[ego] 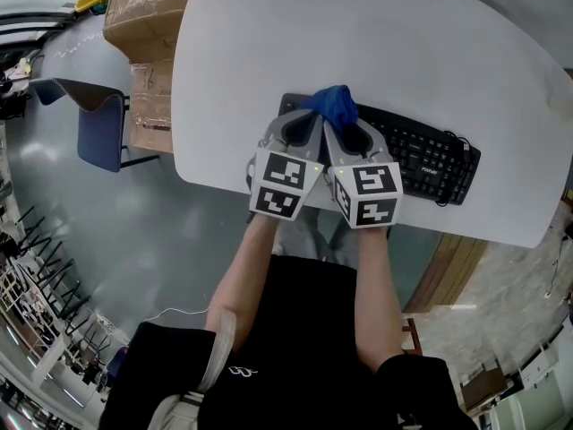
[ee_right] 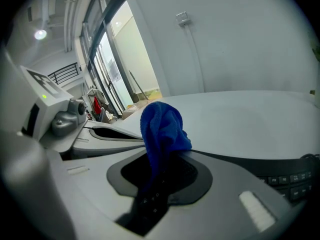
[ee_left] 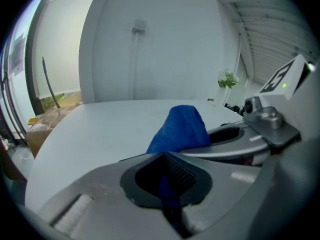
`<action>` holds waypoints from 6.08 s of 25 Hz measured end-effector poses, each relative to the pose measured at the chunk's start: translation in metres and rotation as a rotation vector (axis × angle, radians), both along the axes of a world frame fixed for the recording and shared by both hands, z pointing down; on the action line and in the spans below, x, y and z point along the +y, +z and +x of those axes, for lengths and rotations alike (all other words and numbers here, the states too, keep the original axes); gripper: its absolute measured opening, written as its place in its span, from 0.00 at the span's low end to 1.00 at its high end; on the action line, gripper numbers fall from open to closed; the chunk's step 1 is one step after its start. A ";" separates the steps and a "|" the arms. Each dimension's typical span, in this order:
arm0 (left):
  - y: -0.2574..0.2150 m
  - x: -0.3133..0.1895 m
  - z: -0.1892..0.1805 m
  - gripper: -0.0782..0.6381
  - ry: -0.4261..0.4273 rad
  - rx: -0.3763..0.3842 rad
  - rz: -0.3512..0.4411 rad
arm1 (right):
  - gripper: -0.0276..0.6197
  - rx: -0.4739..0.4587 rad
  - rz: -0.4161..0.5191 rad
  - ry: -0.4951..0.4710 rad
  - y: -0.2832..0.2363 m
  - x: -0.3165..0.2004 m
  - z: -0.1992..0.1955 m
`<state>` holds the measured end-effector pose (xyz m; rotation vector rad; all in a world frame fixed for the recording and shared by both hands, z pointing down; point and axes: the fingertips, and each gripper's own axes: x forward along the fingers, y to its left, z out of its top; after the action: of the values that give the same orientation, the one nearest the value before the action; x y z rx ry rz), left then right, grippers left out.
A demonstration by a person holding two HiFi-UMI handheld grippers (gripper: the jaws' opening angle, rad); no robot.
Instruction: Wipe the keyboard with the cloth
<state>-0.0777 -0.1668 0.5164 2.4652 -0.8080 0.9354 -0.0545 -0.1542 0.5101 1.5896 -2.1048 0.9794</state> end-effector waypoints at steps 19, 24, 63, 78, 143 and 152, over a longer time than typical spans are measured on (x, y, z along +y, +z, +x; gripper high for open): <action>0.001 0.030 0.046 0.10 0.057 -0.036 -0.021 | 0.19 0.002 -0.017 0.048 0.000 0.031 0.046; -0.001 0.037 0.058 0.10 0.077 -0.051 -0.021 | 0.19 -0.002 -0.018 0.064 -0.001 0.038 0.057; 0.000 0.088 0.162 0.10 0.226 -0.044 -0.023 | 0.19 0.012 -0.045 0.197 -0.001 0.092 0.158; -0.002 0.108 0.209 0.10 0.291 -0.028 -0.005 | 0.19 0.048 -0.082 0.259 -0.004 0.114 0.204; -0.100 0.041 -0.021 0.10 -0.158 0.110 0.226 | 0.18 -0.006 0.260 -0.105 -0.120 0.043 0.006; -0.054 0.047 -0.122 0.10 -0.235 0.057 0.129 | 0.19 -0.062 0.098 -0.283 -0.067 0.047 -0.114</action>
<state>-0.1998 -0.1202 0.4623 2.4232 -1.1413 0.7458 -0.1685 -0.1072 0.4431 1.2695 -2.3713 0.8500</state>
